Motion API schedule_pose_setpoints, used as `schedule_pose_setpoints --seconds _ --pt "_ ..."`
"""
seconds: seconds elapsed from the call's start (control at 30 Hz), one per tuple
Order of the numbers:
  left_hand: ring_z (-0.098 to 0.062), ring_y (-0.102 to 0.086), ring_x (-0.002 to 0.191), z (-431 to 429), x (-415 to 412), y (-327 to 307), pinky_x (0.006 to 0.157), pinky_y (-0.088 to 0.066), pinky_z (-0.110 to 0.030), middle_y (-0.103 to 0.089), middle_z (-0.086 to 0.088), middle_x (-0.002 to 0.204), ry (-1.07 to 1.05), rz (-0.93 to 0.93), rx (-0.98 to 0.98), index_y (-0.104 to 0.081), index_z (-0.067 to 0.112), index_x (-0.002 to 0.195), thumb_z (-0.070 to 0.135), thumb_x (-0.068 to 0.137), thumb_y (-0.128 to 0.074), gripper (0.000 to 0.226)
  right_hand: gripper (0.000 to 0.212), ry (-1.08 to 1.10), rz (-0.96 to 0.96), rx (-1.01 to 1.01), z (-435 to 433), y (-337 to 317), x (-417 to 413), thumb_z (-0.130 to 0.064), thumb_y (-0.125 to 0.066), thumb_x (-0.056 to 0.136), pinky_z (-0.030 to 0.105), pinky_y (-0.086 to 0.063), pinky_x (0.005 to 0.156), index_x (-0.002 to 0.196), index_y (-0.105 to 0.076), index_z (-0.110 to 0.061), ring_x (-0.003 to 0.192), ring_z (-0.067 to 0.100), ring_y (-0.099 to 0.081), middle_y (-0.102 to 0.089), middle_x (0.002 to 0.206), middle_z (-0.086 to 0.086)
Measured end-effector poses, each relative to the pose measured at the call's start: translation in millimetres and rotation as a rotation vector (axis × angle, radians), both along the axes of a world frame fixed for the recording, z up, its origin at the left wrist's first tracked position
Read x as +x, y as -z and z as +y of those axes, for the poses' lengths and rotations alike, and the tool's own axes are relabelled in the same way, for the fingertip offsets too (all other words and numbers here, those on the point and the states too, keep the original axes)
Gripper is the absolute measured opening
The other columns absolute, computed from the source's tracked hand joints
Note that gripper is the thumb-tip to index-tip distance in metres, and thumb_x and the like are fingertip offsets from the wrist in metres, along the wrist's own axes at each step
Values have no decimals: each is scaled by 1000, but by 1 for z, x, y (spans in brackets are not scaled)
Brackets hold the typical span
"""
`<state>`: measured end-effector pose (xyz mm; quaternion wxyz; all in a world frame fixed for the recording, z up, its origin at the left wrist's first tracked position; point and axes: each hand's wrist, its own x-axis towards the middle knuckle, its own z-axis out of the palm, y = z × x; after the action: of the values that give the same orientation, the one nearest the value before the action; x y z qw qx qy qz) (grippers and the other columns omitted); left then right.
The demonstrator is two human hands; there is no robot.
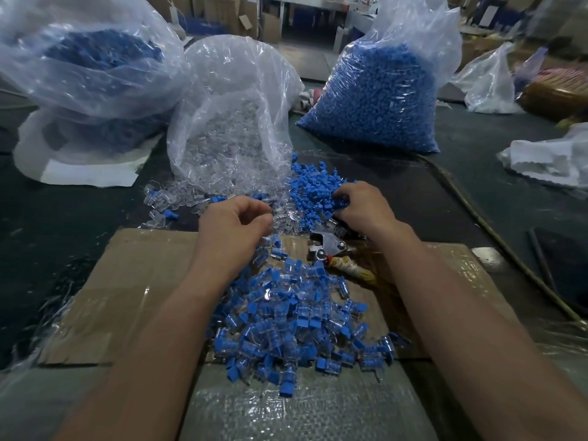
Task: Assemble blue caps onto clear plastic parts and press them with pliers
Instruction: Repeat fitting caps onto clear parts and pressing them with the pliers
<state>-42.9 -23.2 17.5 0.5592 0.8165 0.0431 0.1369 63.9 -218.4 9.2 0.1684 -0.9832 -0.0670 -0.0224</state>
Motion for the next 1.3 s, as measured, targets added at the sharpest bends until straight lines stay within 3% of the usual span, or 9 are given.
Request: schedule_pose_setpoints --seconds 0.07,0.2,0.43,0.6,0.73,0.93,1.1,1.3 --pt "2 -59 55 0 0 0 53 -48 -8 -66 4 70 10 -2 -23 -62 27 72 9 82 -66 21 28 2 -23 11 -2 -1 -2 -18 -66 85 30 -41 77 113 -62 -17 106 23 -52 -55 120 6" --pt "-4 -58 57 1 0 1 51 -49 -12 -65 3 68 5 -13 -31 -65 27 69 10 81 -67 22 14 34 -46 42 -5 -3 -4 -18 -65 85 30 -46 74 98 -68 -17 96 21 -58 -65 108 4" --pt "1 -59 52 0 -2 -1 52 -50 -13 -65 2 63 46 5 -111 -65 21 71 5 82 -65 19 13 21 -152 56 -5 -9 -10 -20 -57 89 29 -42 67 90 -68 -13 84 19 -55 -60 98 4" --pt "-7 -65 55 -2 -4 -4 54 -53 -17 -66 -5 67 72 26 -214 -64 14 74 1 83 -63 15 13 74 -159 484 2 -33 -41 -13 -60 83 23 -51 53 70 -63 -15 56 7 -60 -65 66 -3" --pt "-12 -68 58 -5 -5 -7 53 -53 -18 -67 -2 63 89 4 -271 -63 13 73 0 81 -64 16 15 -57 -85 737 19 -42 -79 -11 -63 83 23 -56 54 69 -60 -17 54 7 -64 -66 64 1" --pt "-12 -68 58 -10 -8 -8 55 -53 -19 -68 1 62 103 -47 -225 -63 17 73 1 81 -65 17 17 -138 -117 662 43 -30 -104 -15 -65 80 30 -54 59 65 -59 -20 61 16 -64 -64 63 -2" --pt "-7 -66 58 -13 -11 -10 56 -52 -16 -67 4 60 140 -94 -185 -66 20 74 0 80 -65 21 22 -140 -160 560 42 -25 -103 -18 -65 80 20 -46 54 62 -54 -24 53 3 -53 -59 59 -7" --pt "-2 -64 55 -16 -12 -11 55 -51 -13 -67 11 59 178 -94 -165 -66 23 74 0 79 -66 24 21 -171 -198 583 43 -21 -103 -21 -68 80 14 -43 52 64 -55 -23 58 2 -53 -57 59 -9"
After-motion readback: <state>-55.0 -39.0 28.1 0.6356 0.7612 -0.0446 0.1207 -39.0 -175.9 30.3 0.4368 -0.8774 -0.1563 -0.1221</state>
